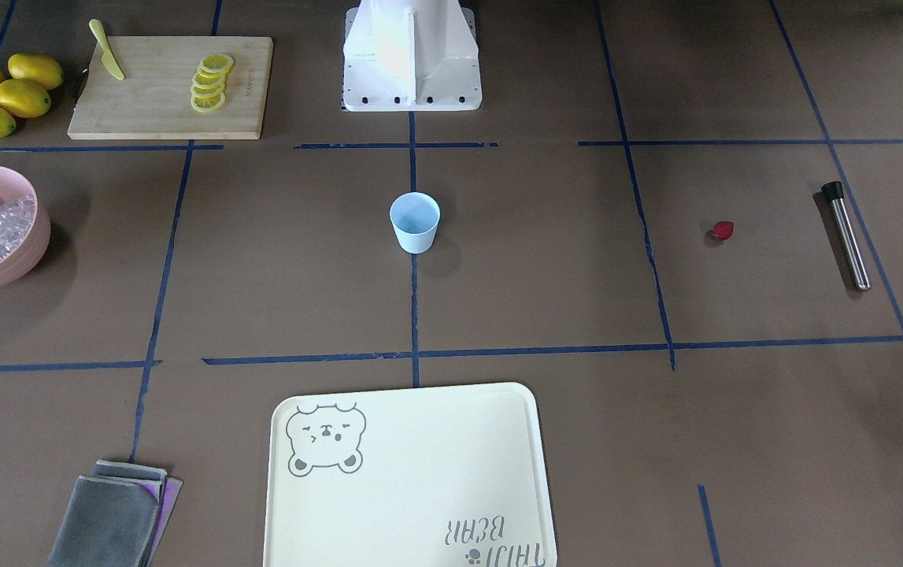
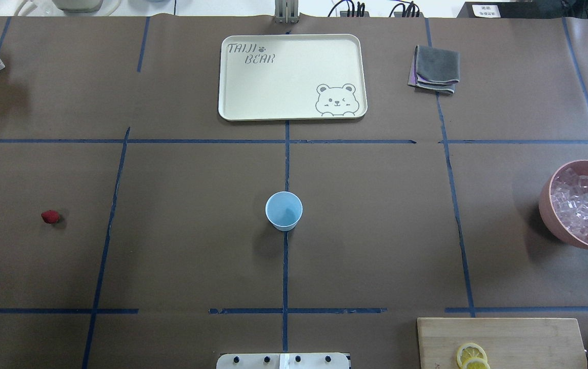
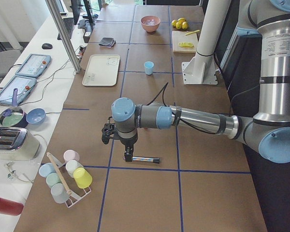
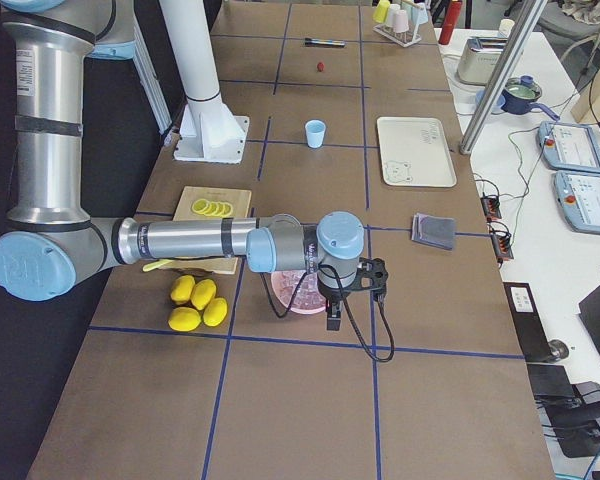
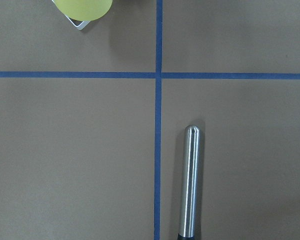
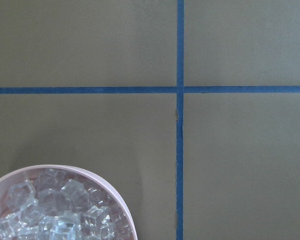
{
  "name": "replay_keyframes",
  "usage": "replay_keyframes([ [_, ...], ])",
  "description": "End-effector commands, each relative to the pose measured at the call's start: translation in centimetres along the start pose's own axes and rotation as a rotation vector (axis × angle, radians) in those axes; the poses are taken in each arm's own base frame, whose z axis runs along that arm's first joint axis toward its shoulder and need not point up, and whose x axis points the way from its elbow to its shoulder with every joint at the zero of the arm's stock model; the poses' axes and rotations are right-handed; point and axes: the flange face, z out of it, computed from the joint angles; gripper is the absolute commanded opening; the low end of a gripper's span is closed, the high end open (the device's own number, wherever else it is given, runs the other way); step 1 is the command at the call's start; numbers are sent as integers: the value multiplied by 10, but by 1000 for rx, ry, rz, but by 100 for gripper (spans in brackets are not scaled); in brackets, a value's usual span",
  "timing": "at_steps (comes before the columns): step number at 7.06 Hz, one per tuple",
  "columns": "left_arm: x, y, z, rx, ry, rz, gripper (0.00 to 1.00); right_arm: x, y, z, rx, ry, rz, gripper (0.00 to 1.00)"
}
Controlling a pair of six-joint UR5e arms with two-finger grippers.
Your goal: Mash ice and strawberries in cup
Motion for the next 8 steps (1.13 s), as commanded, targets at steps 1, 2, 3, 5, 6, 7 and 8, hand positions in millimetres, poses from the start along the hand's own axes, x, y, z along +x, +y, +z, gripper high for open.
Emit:
replay_keyframes([
  [1,5,1,-5,11,5,9,100,0,0,0,0,0,3,100],
  [2,0,1,1,-1,-2,1,100,1,1,1,-2,2,7,100],
  [3,2,1,-2,6,0,5,100,2,1,1,-3,2,9,100],
  [5,2,0,-1,4,-1,11,100,3,1,2,-3,2,8,100],
  [6,1,1,0,3,-1,8,100,3,1,3,7,1,0,100],
  [7,1,1,0,2,-1,6,100,3,2,3,8,0,-5,100],
  [8,2,1,0,3,5,7,100,3,1,2,10,-1,-7,100],
])
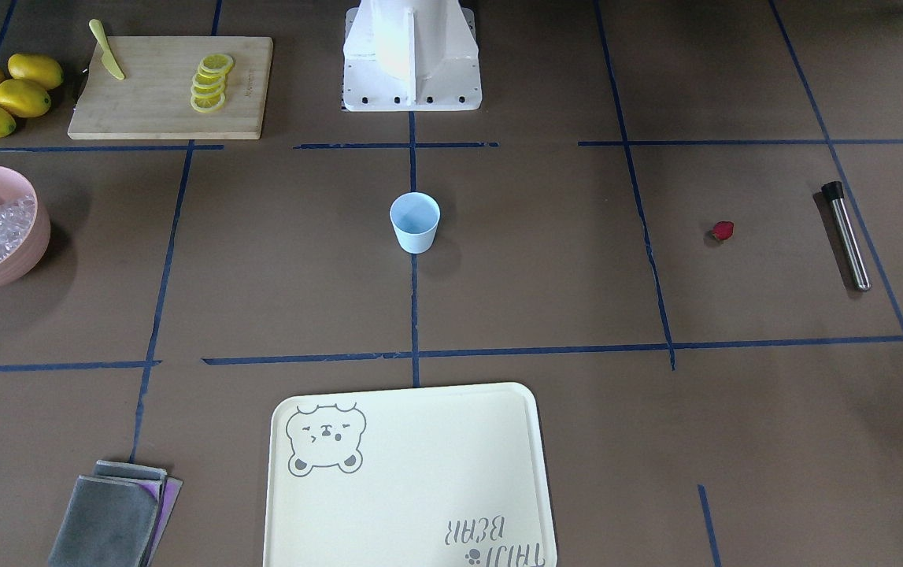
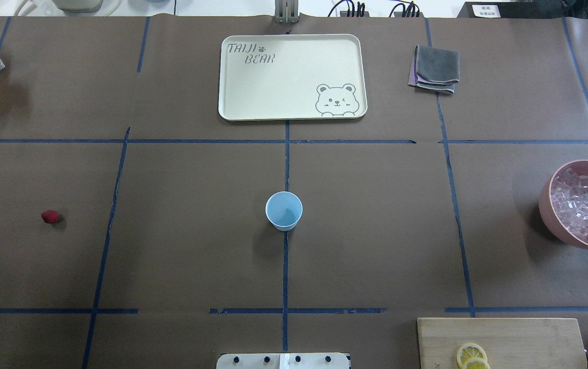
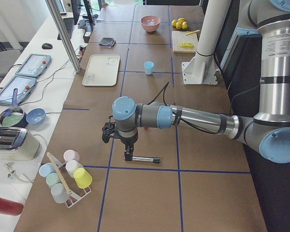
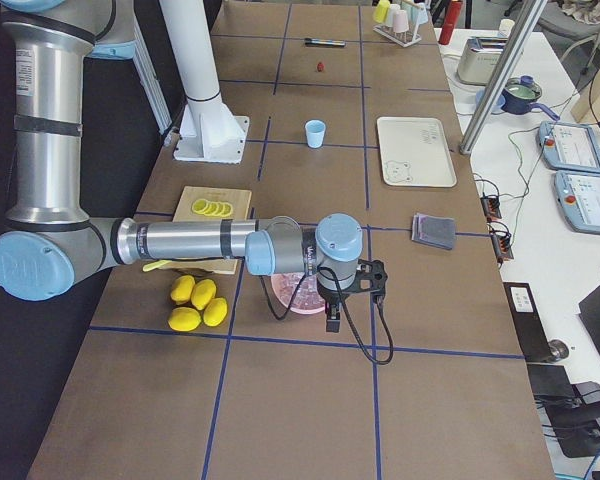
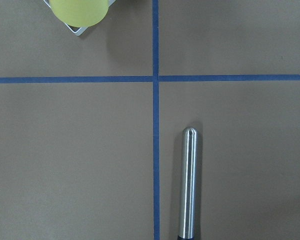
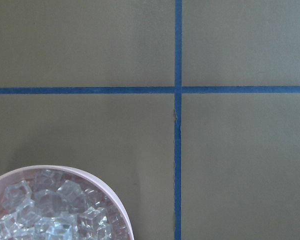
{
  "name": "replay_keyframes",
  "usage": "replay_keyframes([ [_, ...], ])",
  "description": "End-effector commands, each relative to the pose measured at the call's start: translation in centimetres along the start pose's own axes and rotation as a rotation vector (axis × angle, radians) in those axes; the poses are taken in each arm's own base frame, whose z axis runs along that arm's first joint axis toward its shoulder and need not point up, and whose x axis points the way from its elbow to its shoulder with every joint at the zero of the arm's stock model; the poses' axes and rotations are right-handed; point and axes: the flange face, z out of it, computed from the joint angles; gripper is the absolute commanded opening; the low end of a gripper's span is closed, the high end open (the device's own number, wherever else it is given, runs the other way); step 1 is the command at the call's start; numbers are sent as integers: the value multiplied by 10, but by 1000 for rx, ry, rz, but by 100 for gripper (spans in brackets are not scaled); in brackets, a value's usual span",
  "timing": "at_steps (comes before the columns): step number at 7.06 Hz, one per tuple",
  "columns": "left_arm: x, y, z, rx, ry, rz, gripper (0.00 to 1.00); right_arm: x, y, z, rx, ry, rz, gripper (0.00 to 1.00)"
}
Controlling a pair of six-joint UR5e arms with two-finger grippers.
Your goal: Mash ice and strawberries in cup
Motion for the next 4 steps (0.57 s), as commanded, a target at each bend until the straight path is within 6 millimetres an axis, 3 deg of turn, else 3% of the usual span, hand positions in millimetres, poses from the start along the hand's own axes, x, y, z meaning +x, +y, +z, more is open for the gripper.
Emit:
replay_keyframes([
  [1,1,0,0,0,5,0,100,-3,0,-3,8,-4,-8,100],
  [4,-2,7,3,-5,6,-6,100,-9,-1,-5,7,-48,-18,100],
])
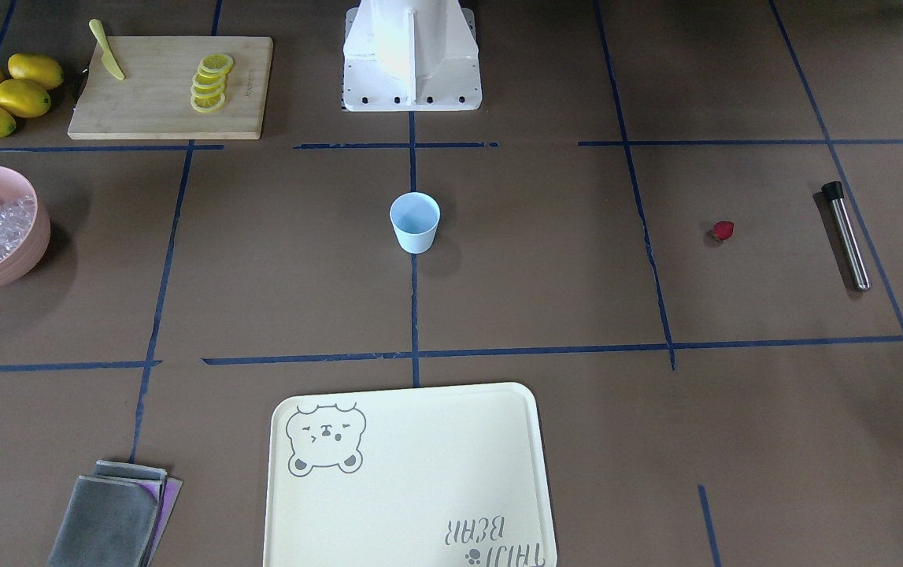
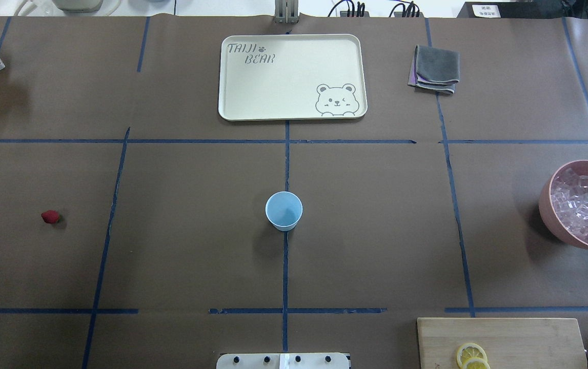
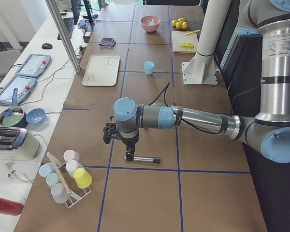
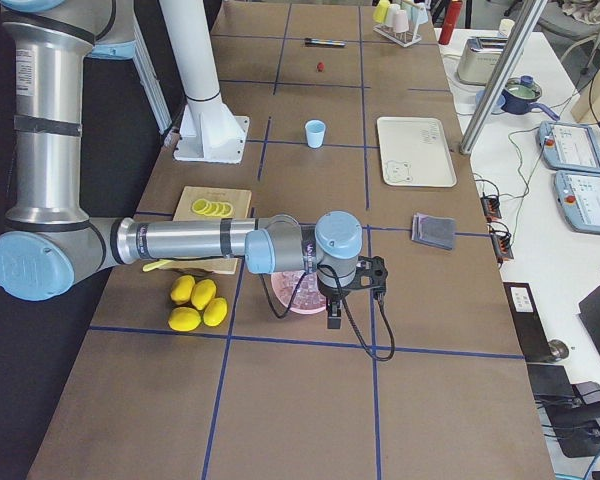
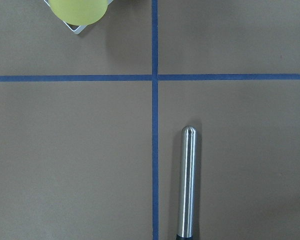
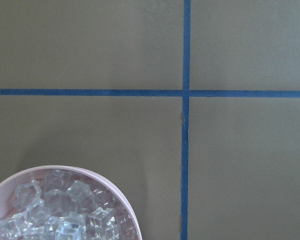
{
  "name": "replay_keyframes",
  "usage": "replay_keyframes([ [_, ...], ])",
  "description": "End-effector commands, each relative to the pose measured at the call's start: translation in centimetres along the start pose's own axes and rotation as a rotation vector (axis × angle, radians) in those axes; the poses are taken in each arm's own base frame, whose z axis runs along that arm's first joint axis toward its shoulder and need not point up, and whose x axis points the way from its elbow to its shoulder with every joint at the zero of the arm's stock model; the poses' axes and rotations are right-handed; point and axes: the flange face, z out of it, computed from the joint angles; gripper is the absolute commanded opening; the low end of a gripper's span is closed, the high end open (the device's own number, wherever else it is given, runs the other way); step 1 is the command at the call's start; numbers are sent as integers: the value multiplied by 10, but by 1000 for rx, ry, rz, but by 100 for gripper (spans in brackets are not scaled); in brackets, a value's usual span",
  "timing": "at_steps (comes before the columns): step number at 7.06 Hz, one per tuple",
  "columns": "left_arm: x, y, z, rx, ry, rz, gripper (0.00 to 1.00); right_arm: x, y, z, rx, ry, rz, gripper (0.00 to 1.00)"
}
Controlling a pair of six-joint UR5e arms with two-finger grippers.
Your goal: Mash ice and strawberries in cup
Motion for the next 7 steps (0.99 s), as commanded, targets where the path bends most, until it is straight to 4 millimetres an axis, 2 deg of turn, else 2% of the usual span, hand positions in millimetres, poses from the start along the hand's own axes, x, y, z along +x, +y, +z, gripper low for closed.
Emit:
replay_keyframes([
  [1,0,1,0,-1,0,-1,100,-5,0,-1,-2,-37,-6,100],
  [3,-1,3,1,-2,0,-2,100,-8,-1,-2,1,-38,-6,100],
  [4,-1,3,1,-2,0,-2,100,-25,-2,-9,13,-43,-41,100],
  [5,0,3,0,-1,0,-1,100,-56,3,-12,14,-50,-104,100],
  [6,0,3,0,0,0,0,100,-79,15,-9,-1,-55,-117,100],
  [7,0,3,0,0,0,0,100,-112,19,2,-30,-56,-133,100],
])
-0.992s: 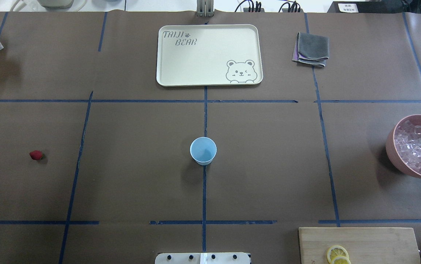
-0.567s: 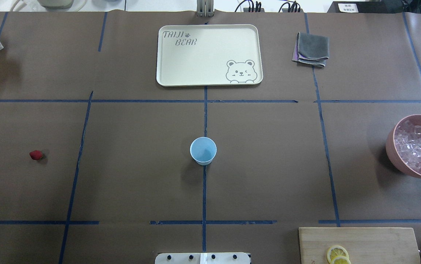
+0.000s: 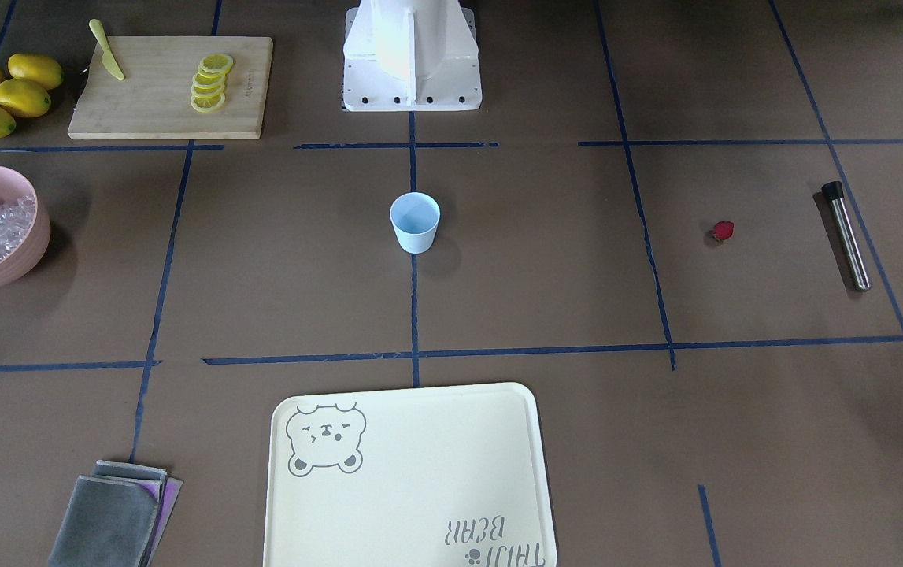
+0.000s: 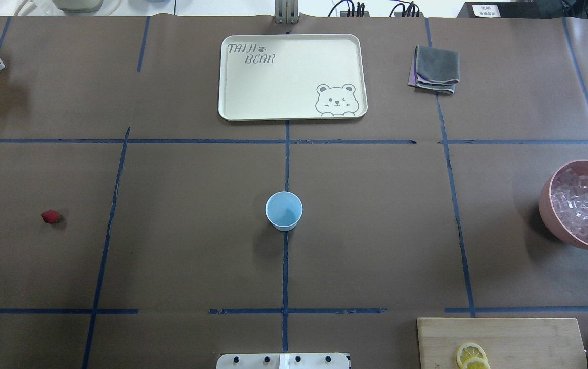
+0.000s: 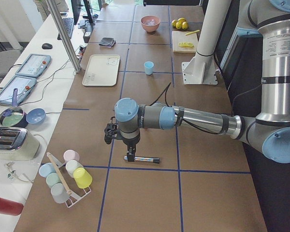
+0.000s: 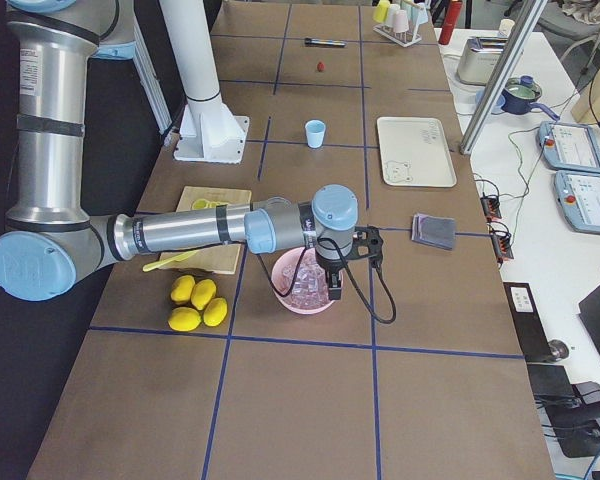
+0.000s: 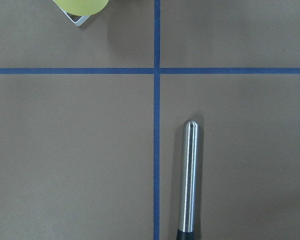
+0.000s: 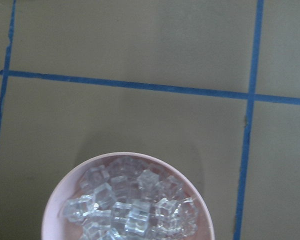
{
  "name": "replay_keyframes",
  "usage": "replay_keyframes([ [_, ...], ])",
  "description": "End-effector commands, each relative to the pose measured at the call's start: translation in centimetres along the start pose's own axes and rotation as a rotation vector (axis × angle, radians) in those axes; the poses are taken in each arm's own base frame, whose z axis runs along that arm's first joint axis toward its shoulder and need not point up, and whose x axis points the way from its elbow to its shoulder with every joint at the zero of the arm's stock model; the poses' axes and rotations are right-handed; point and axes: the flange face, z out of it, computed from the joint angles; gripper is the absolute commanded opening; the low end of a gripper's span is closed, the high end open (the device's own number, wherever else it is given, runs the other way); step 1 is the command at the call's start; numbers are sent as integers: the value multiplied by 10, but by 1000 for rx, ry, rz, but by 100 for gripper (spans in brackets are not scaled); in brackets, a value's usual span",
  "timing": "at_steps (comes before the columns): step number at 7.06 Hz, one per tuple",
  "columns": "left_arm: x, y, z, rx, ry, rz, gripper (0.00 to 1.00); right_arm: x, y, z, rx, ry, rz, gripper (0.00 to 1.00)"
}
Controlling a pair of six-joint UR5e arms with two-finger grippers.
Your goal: Mash ice and strawberries in cup
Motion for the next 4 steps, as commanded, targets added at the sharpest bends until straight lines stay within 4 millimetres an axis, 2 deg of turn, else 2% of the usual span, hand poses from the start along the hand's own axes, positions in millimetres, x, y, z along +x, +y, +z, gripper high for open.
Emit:
replay_keyframes([
  [1,0,0,0,2,0,2,100,-50,4,24,-48,20,15,100],
  [3,0,0,0,1,0,1,100,-50,18,51,3,126,-59,99],
  [4,0,0,0,2,0,2,100,-53,20,63,-10,124,-16,98],
])
